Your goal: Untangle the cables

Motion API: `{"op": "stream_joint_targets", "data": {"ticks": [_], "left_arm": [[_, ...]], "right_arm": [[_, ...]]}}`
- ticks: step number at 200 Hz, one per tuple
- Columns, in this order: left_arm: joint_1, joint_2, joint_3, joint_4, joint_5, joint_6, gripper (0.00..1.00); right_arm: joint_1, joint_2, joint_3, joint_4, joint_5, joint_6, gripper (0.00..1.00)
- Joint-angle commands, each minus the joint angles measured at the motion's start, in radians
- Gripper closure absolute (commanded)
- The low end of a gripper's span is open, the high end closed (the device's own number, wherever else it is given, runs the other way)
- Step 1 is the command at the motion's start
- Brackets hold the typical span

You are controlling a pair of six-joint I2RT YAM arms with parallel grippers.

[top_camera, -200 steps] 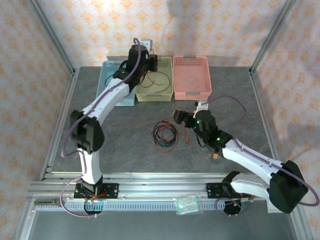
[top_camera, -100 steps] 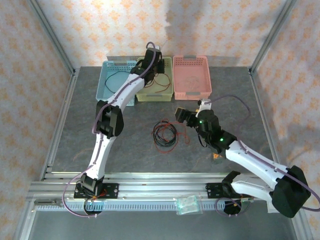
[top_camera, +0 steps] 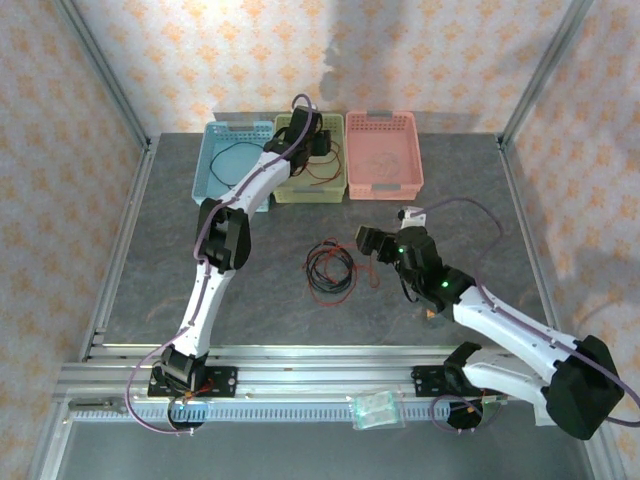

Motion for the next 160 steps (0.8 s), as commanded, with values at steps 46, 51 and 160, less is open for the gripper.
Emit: {"op": "stream_joint_targets", "data": {"ticks": [46, 51, 160], "left_arm": [[-0.015, -0.225, -0.185, 0.074, 0.094, 0.005, 0.31], [-0.021, -0.263, -0.241, 0.101, 0.102, 0.005, 0.31], [-0.138, -0.989, -1.299, 0.538, 0.057, -0.134, 0.28]], "right_arm": [[-0.004, 0.0, 0.035, -0.142, -0.039, -0.109, 0.08], [-0.004, 0.01, 0.049, -0.163, -0.052, -0.123, 0.09], [-0.016, 0.385, 0.306, -0.476, -0.111, -0.131, 0.18]]}}
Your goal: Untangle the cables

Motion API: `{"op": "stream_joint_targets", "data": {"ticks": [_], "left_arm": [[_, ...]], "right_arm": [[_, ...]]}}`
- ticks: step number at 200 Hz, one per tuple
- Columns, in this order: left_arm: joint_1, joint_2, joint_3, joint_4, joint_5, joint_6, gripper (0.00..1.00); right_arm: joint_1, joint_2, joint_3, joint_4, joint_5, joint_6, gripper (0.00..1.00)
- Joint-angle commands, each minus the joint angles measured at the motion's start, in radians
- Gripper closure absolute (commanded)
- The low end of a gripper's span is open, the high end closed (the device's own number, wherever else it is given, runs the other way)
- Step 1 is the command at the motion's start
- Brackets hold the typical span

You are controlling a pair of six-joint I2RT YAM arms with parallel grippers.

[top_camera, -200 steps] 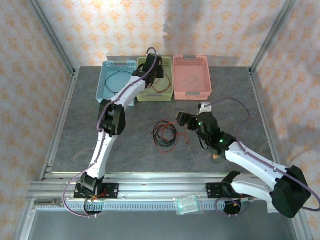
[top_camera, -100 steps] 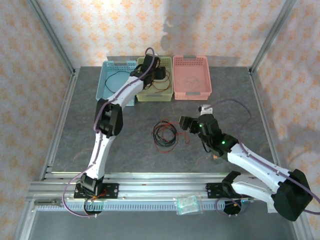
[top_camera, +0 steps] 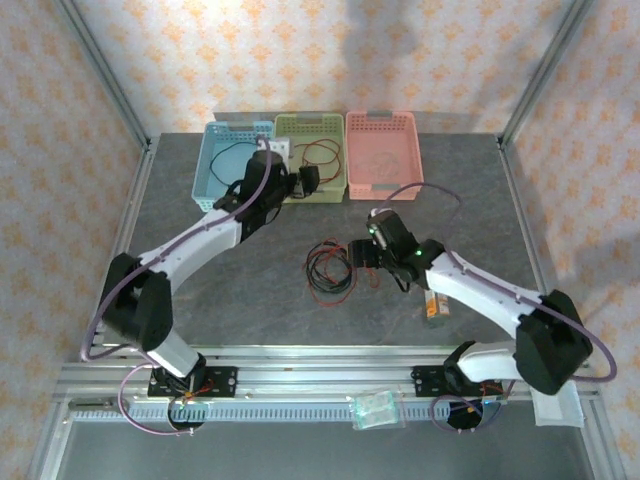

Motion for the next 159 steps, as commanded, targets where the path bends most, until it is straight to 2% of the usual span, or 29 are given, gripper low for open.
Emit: {"op": "stream_joint_targets", "data": {"ticks": [1, 28, 44, 77, 96, 127, 159], "left_arm": [[-0.043, -0.061, -0.112, 0.09, -0.063, -0.059, 0.28], [-0.093, -0.138, -0.213, 0.093, -0.089, -0.089, 0.26], [-0.127, -0.19, -0.291, 0.121, -0.109, -0.124, 0.25], [-0.187, -0.27, -0.43, 0.147, -0.131, -0.222, 0.24], [-0.23, -0.292, -0.486, 0.137, -0.142, -0.233, 0.23], [-0.295, -0.317, -0.562, 0.136, -0.178, -0.289, 0.23], [-0.316, -0.308, -0.615, 0.174, -0.187, -0.331, 0.22]], "right_arm": [[-0.015, 0.065, 0.054, -0.097, 0.026, 0.027, 0.18], [-0.055, 0.15, 0.092, -0.12, -0.063, 0.055, 0.27], [-0.068, 0.181, 0.11, -0.138, -0.075, 0.066, 0.32], [-0.089, 0.217, 0.142, -0.152, -0.126, 0.053, 0.49], [-0.094, 0.243, 0.159, -0.16, -0.164, 0.042, 0.57], [-0.096, 0.28, 0.177, -0.171, -0.155, 0.039, 0.65], [-0.096, 0.287, 0.192, -0.173, -0.152, 0.034, 0.73]]}}
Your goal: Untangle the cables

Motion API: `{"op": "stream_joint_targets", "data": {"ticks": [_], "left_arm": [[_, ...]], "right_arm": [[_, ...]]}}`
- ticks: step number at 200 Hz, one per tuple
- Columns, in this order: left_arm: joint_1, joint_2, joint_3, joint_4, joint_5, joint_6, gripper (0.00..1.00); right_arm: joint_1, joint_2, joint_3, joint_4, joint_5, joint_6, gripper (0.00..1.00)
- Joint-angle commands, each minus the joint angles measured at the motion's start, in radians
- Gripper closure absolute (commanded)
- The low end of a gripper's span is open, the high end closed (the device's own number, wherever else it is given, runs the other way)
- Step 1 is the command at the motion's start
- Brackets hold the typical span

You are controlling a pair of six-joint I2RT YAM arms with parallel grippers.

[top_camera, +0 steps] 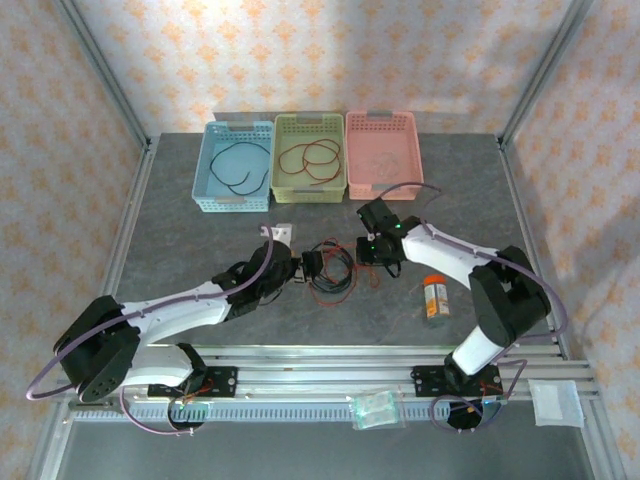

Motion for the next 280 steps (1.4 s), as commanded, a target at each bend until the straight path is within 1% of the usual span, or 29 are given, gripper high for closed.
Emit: {"op": "stream_joint_targets", "data": {"ticks": [1, 48, 53, 56, 96, 105, 149, 186, 210, 255, 280], "left_arm": [[-0.006, -0.008, -0.028, 0.053, -0.043, -0.06, 0.22], [-0.014, 0.077, -0.033, 0.07, -0.029, -0.073, 0.22], [-0.014, 0.083, -0.031, 0.07, -0.032, -0.075, 0.13], [-0.015, 0.088, -0.031, 0.071, -0.034, -0.076, 0.11], [-0.014, 0.151, 0.005, 0.056, -0.054, -0.062, 0.11], [-0.014, 0.167, 0.017, 0.051, -0.054, -0.057, 0.1], [-0.015, 0.252, 0.074, 0.046, -0.051, -0.067, 0.1], [-0.014, 0.31, 0.102, 0.068, -0.034, -0.073, 0.2], [-0.014, 0.35, 0.123, 0.091, -0.004, -0.066, 0.22], [-0.015, 0.41, 0.146, 0.14, 0.059, -0.058, 0.25], [-0.014, 0.437, 0.153, 0.151, 0.07, -0.063, 0.26]], "right_arm": [[-0.006, 0.002, 0.038, -0.033, 0.005, -0.009, 0.74], [-0.006, -0.043, 0.016, -0.01, -0.007, -0.036, 0.86], [-0.006, -0.047, 0.013, -0.01, -0.007, -0.038, 0.88], [-0.005, -0.05, 0.011, -0.01, -0.008, -0.041, 0.88], [-0.006, -0.085, -0.005, -0.004, -0.016, -0.054, 0.96], [-0.006, -0.099, -0.008, 0.002, -0.027, -0.067, 1.0], [-0.006, -0.169, -0.02, 0.01, -0.053, -0.101, 1.0], [-0.006, -0.236, -0.017, 0.006, -0.066, -0.111, 1.0], [-0.006, -0.281, -0.007, -0.008, -0.06, -0.114, 1.0], [-0.006, -0.369, 0.03, -0.068, 0.0, -0.127, 1.0], [-0.006, -0.407, 0.058, -0.109, 0.046, -0.135, 1.0]]}}
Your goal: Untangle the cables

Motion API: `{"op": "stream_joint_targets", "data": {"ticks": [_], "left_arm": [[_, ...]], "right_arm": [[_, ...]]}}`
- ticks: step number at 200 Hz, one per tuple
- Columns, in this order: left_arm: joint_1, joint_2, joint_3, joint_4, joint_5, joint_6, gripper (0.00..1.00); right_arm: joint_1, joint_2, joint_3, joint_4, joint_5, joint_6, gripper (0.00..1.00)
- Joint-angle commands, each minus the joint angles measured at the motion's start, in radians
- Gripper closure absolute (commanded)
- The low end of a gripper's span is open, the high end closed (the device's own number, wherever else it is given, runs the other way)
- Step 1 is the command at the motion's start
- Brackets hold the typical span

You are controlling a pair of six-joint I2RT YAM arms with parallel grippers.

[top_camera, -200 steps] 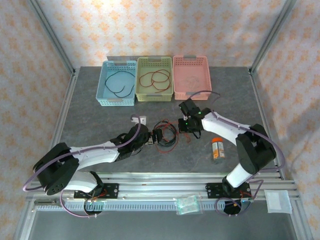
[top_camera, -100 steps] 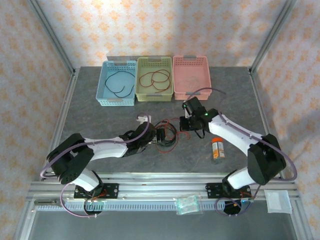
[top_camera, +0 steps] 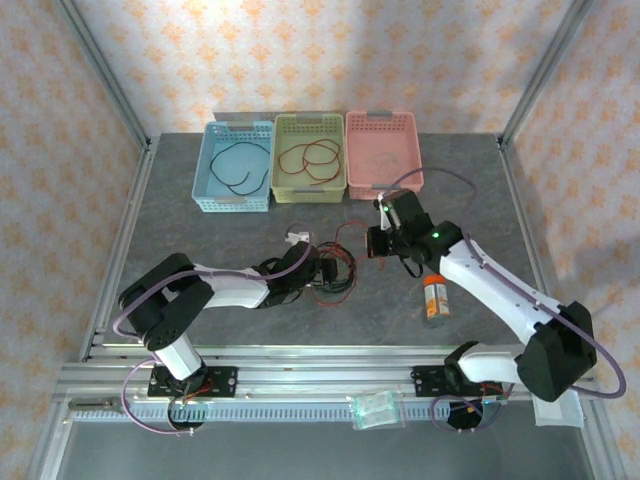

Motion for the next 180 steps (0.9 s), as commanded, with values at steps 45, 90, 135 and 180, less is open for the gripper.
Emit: {"op": "stream_joint_targets", "data": {"ticks": [45, 90, 135, 180], "left_arm": [[-0.005, 0.07, 0.046, -0.002, 0.0, -0.009, 0.29], [-0.005, 0.113, 0.053, -0.05, -0.026, -0.02, 0.33], [-0.007, 0.129, 0.036, -0.028, -0.015, -0.034, 0.35], [-0.027, 0.136, 0.033, 0.075, 0.084, -0.042, 0.35]], "right_arm": [[-0.006, -0.104, 0.114, -0.106, 0.127, -0.039, 1.0], [-0.006, -0.129, 0.168, -0.124, 0.145, -0.049, 1.0], [-0.006, -0.168, 0.221, -0.143, 0.195, -0.076, 1.0], [-0.006, -0.221, 0.233, -0.124, 0.225, -0.102, 1.0]]}}
